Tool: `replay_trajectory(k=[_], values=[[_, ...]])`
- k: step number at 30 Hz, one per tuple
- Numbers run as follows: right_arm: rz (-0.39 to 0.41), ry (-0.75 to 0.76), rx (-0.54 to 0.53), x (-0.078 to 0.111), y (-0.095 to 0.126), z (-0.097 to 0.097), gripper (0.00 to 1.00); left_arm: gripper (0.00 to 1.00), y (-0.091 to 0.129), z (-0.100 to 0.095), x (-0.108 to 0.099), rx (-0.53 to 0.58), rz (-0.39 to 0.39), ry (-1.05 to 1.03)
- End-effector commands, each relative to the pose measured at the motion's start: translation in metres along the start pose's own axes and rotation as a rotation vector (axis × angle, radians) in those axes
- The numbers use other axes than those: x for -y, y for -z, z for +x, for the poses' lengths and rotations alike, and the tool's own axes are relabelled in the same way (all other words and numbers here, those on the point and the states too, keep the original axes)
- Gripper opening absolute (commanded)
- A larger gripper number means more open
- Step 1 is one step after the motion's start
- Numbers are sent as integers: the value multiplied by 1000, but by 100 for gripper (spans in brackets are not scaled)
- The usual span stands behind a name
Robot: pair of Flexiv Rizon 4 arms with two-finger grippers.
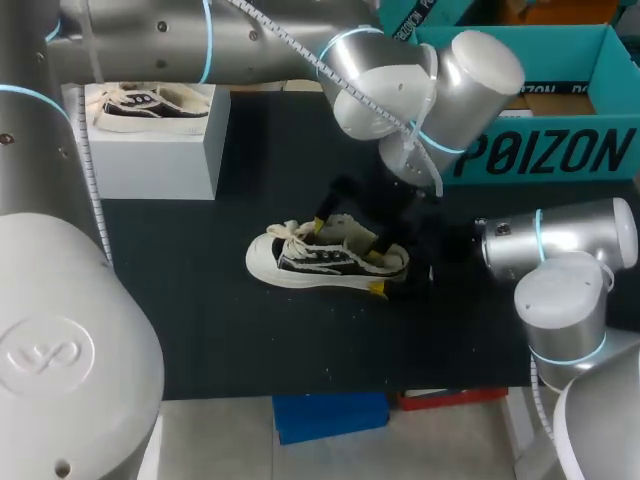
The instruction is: Take the shoe out of the shoebox, open the shoe tongue, remove and reinsert the insole, then place the shoe into the shoebox
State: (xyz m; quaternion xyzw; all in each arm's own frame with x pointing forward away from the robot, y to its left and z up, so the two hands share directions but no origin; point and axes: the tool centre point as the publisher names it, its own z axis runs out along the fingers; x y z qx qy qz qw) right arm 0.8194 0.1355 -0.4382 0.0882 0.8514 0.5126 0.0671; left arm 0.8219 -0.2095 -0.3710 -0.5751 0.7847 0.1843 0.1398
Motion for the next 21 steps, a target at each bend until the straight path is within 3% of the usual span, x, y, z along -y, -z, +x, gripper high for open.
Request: replay_trajectory(k=[1, 3, 6, 10, 13, 16, 21], values=[[3, -2, 1, 0, -3, -1, 0, 73, -1, -2, -7, 33, 3, 9], [3, -2, 1, 0, -3, -1, 0, 65, -2, -4, -10, 57, -6, 13], [3, -2, 1, 0, -3, -1, 0, 69, -5, -7, -14, 81, -17, 10], [3, -2, 1, 0, -3, -1, 0, 65, -7, -8, -18, 84, -20, 7], [3, -2, 1, 0, -3, -1, 0, 44, -9, -9, -19, 95, -25, 3], [3, -2, 1, 0, -3, -1, 0, 0, -9, -9, -19, 112, -22, -11], [3, -2, 1, 0, -3, -1, 0, 0, -9, -8, -20, 115, -20, -15]])
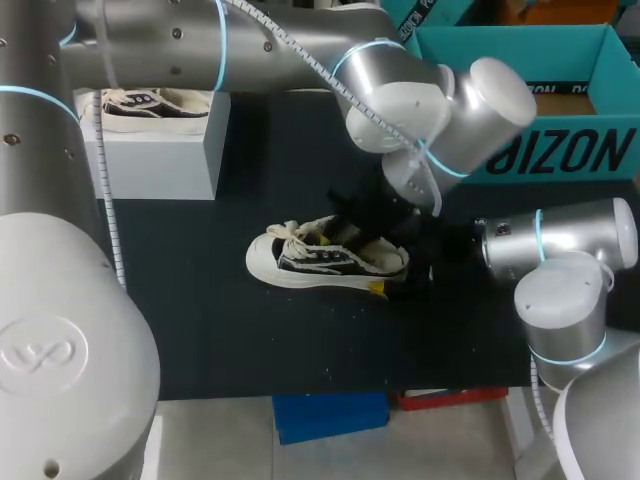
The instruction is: Take the shoe out of the shoebox, open the shoe tongue, remove and reinsert the insole, then place the shoe into the shoebox
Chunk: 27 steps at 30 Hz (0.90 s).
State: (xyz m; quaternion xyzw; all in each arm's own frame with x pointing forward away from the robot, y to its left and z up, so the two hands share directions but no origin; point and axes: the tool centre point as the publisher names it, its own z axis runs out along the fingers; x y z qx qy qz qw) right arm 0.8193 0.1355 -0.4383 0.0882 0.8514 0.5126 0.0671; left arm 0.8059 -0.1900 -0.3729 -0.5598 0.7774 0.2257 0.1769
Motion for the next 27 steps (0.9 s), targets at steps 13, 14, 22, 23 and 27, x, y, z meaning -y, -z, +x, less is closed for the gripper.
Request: replay_trajectory(k=[13, 14, 22, 23, 27], values=[[3, -2, 1, 0, -3, -1, 0, 0, 34, -12, -1, -68, 112, 30], [3, -2, 1, 0, -3, -1, 0, 0, 36, -15, -1, -68, 120, 37], [3, -2, 1, 0, -3, -1, 0, 0, 36, -51, -8, -75, 146, 118], [3, -2, 1, 0, -3, -1, 0, 0, 33, -54, -9, -72, 141, 129], [3, -2, 1, 0, -3, -1, 0, 0, 18, -69, -14, -66, 111, 168]])
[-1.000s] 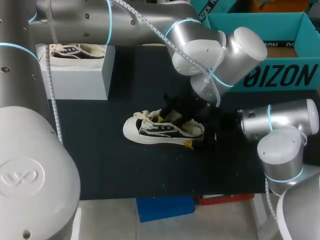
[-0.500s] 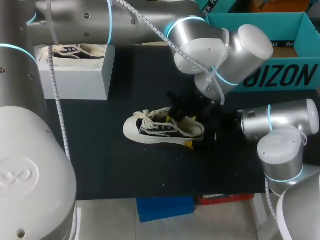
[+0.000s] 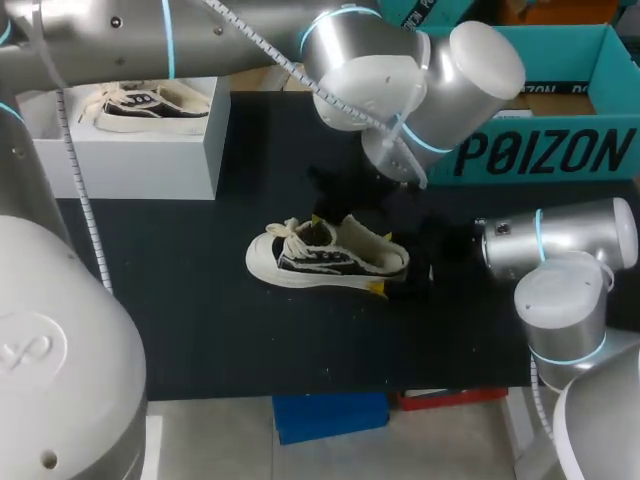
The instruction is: Take the shoe out of the shoebox, open the shoe tongue, remove and reinsert the insole, then place the shoe into the shoebox
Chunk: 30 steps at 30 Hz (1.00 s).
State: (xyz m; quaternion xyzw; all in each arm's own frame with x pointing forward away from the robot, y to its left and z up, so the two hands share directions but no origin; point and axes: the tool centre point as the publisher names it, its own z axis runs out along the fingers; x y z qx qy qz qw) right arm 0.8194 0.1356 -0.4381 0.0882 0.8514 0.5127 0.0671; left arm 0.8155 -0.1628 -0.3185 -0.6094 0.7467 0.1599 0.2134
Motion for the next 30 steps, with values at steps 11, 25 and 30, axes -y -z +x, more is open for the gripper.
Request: replay_trajectory(k=[11, 25, 30], values=[[3, -2, 1, 1, -3, -1, 0, 100, -35, -56, -15, -47, -54, 105], [3, -2, 1, 1, -3, -1, 0, 100, -64, -69, -22, -6, -91, 161], [3, -2, 1, 1, -3, -1, 0, 100, -74, -70, -21, 11, -98, 176]])
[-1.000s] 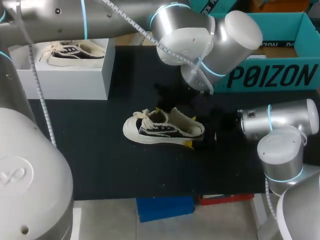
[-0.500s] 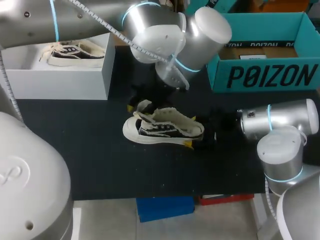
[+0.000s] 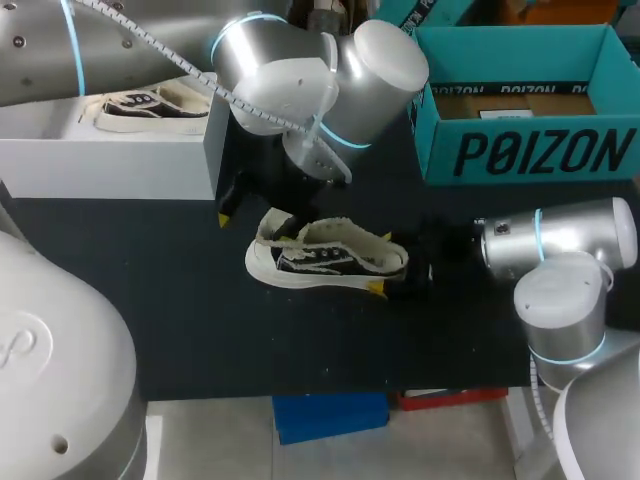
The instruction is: Take the shoe out of the shoebox, open the shoe tongue, remove and reinsert the insole, then place the shoe into the shoebox
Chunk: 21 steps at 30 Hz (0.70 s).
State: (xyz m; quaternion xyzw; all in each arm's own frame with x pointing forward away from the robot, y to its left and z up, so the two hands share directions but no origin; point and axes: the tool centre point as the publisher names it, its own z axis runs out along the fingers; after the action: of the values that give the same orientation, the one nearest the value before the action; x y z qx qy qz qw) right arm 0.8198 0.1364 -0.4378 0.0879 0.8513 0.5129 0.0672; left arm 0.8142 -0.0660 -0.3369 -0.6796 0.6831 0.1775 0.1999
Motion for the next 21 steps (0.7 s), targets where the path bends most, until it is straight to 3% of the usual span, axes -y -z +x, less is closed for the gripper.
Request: replay_trajectory(k=[1, 12, 21], values=[[4, -2, 1, 1, -2, -1, 0, 100, -12, 2, 2, 6, -4, 7], [4, -2, 1, 1, -2, -1, 0, 100, -41, 11, 10, -58, -31, 2], [4, -2, 1, 1, -2, -1, 0, 100, -50, 18, 12, -132, -21, -17]])
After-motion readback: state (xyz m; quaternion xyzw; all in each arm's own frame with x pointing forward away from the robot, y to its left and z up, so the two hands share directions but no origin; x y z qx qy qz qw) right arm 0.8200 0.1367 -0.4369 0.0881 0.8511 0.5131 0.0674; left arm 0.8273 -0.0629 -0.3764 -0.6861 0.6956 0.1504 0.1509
